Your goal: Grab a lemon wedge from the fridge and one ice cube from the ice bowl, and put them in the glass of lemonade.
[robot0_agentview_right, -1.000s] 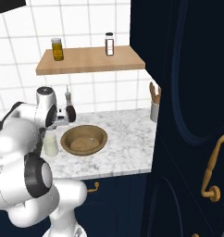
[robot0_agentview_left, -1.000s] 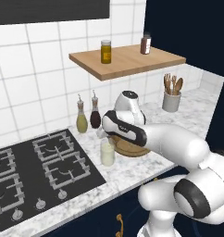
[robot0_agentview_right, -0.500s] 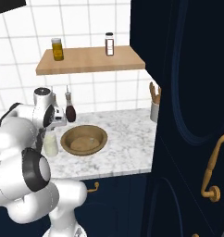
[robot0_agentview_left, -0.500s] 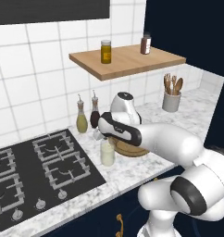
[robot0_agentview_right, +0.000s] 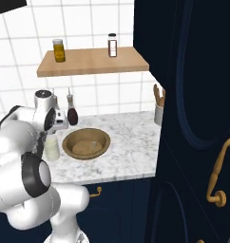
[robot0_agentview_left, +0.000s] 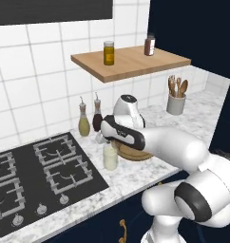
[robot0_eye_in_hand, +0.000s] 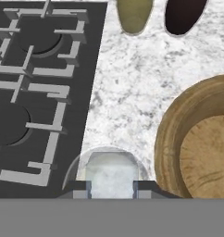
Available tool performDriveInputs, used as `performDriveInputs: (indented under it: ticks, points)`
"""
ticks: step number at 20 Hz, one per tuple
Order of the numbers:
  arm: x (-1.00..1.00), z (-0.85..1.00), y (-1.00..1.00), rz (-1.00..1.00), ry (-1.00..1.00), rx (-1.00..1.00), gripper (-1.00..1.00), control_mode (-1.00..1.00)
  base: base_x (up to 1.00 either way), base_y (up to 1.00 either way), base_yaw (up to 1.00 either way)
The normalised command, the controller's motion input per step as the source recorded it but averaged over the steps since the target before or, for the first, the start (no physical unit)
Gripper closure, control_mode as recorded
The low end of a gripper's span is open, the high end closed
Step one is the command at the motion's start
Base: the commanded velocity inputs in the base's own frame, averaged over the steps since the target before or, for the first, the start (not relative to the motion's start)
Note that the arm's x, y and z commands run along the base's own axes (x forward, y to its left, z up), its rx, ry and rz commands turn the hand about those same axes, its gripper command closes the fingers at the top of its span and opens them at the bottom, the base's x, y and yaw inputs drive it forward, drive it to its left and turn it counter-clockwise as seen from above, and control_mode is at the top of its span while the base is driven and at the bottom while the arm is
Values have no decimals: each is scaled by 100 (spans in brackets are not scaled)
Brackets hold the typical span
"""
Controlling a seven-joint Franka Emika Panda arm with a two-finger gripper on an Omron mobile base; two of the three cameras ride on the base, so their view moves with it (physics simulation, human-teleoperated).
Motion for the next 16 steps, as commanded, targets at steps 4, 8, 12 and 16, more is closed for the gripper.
performDriveInputs:
  ticks: [4,8,12,16]
  points:
    - [-30,7,0,0,-12,0,100,-100,0,0,0]
    - [-21,11,-1,0,-3,0,100,-100,0,0,0]
    - [-2,-13,-2,0,16,0,100,-100,0,0,0]
    - [0,5,0,0,8,0,100,-100,0,0,0]
